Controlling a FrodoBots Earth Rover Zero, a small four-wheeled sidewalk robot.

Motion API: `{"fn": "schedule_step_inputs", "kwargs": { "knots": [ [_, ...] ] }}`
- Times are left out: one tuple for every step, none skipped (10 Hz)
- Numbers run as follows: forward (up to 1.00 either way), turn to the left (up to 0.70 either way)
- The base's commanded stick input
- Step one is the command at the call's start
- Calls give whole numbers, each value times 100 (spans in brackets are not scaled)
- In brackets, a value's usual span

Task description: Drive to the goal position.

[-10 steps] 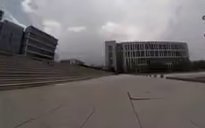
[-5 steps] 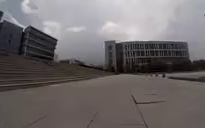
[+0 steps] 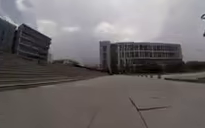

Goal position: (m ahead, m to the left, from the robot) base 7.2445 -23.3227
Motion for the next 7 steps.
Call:
{"fn": "schedule_step_inputs", "kwargs": {
  "knots": [
    [70,0],
    [70,0],
    [70,0],
    [70,0],
    [70,0],
    [70,0],
    [70,0]
  ]
}}
